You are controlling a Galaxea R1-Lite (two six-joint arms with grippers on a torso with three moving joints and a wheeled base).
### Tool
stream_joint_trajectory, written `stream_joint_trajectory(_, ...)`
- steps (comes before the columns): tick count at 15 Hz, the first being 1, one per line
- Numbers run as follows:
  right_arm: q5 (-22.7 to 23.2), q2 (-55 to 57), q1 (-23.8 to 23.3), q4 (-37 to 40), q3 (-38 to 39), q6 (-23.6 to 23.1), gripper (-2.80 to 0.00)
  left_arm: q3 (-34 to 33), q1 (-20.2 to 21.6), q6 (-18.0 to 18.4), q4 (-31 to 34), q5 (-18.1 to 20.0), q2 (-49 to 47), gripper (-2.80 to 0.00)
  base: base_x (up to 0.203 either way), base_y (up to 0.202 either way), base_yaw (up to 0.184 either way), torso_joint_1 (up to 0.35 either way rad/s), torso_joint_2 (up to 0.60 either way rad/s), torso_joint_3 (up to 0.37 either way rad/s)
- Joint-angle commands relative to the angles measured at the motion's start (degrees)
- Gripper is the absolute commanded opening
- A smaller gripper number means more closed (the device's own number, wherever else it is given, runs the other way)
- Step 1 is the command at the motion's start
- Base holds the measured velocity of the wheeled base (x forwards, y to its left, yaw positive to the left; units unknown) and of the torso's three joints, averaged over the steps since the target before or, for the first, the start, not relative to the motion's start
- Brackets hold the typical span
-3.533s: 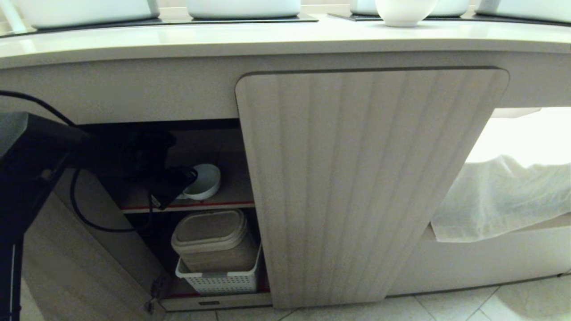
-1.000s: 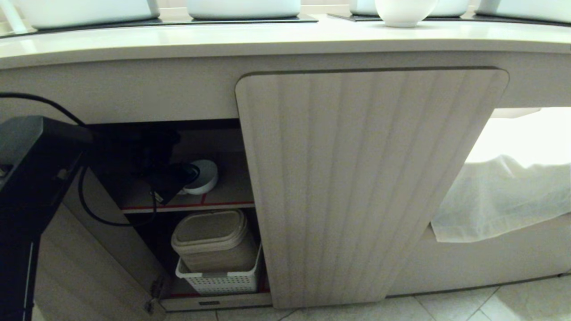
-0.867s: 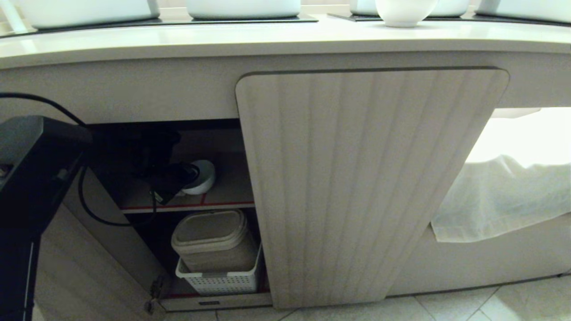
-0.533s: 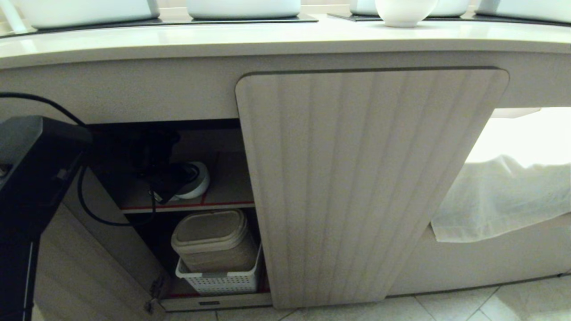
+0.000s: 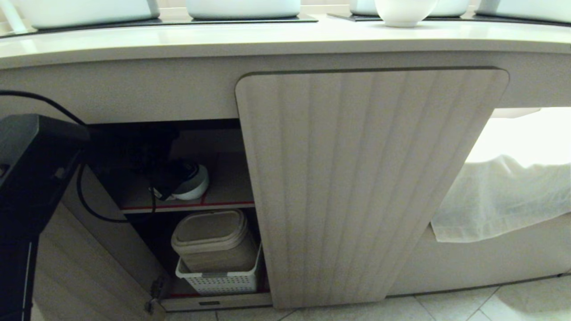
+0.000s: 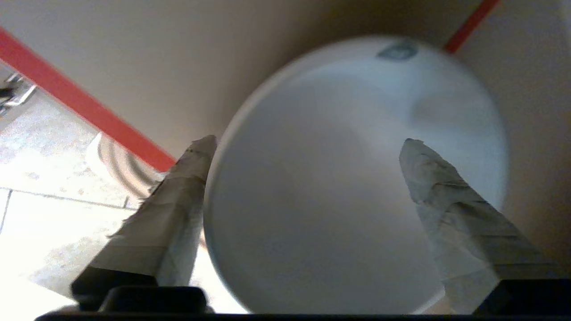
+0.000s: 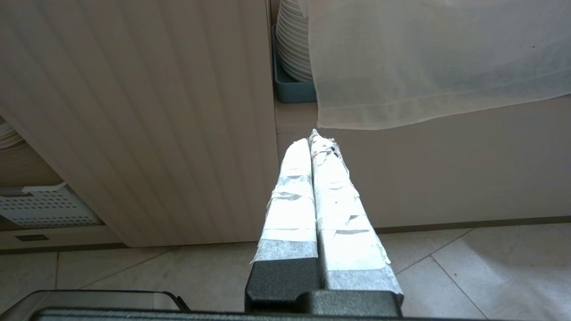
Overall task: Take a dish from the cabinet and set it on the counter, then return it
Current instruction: Put it back into the cabinet
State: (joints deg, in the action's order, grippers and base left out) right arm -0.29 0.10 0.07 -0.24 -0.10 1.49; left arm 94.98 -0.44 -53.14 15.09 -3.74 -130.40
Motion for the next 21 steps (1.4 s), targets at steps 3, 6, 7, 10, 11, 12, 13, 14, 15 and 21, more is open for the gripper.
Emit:
stream_joint_trajectory(3, 0.03, -0.01, 0.01, -0.02, 0.01, 0.01, -2.8, 1.0, -0.18, -0.62, 0.03, -0.04, 0.06, 0.0, 0.0, 0.0, 0.0, 0.0, 0.0, 0.0)
stream_joint_trajectory(6, 0.03, -0.01, 0.01, -0.02, 0.01, 0.01, -2.8, 1.44, -0.18, -0.69, 0.03, -1.02, -0.15, 0.0, 0.0, 0.0, 0.0, 0.0, 0.0, 0.0)
stream_joint_trajectory(7, 0.03, -0.01, 0.01, -0.02, 0.01, 0.01, -2.8, 1.9, -0.18, -0.74, 0.03, -1.53, -0.43, 0.0, 0.0, 0.0, 0.0, 0.0, 0.0, 0.0)
stream_joint_trajectory(10, 0.03, -0.01, 0.01, -0.02, 0.01, 0.01, -2.8, 2.5, -0.18, -0.84, 0.03, -1.83, -0.76, 0.0, 0.0, 0.0, 0.0, 0.0, 0.0, 0.0)
stream_joint_trajectory(11, 0.03, -0.01, 0.01, -0.02, 0.01, 0.01, -2.8, 3.11, -0.18, -0.99, 0.0, -1.99, -1.01, 0.0, 0.0, 0.0, 0.0, 0.0, 0.0, 0.0)
stream_joint_trajectory(12, 0.03, -0.01, 0.01, -0.02, 0.01, 0.05, -2.8, 3.11, -0.18, -1.0, -0.06, -2.71, -1.17, 0.0, 0.0, 0.0, 0.0, 0.0, 0.0, 0.0)
stream_joint_trajectory(13, 0.03, -0.1, 0.01, -0.02, 0.01, 0.01, -2.8, 3.2, -0.18, -1.0, -0.2, -3.03, -1.26, 0.0, 0.0, 0.0, 0.0, 0.0, 0.0, 0.0)
stream_joint_trajectory(14, 0.03, -0.01, 0.01, -0.02, 0.01, 0.01, -2.8, 3.07, -0.18, -1.0, -1.07, -3.03, -1.26, 0.0, 0.0, 0.0, 0.0, 0.0, 0.0, 0.0)
stream_joint_trajectory(15, 0.03, -0.01, 0.01, -0.02, 0.01, 0.01, -2.8, 2.64, -0.18, -1.08, -2.42, -3.03, -1.26, 0.0, 0.0, 0.0, 0.0, 0.0, 0.0, 0.0)
stream_joint_trajectory(21, 0.03, -0.01, 0.01, -0.02, 0.01, 0.01, -2.8, 1.7, -0.62, -1.93, -3.05, -4.7, -0.49, 0.0, 0.0, 0.0, 0.0, 0.0, 0.0, 0.0)
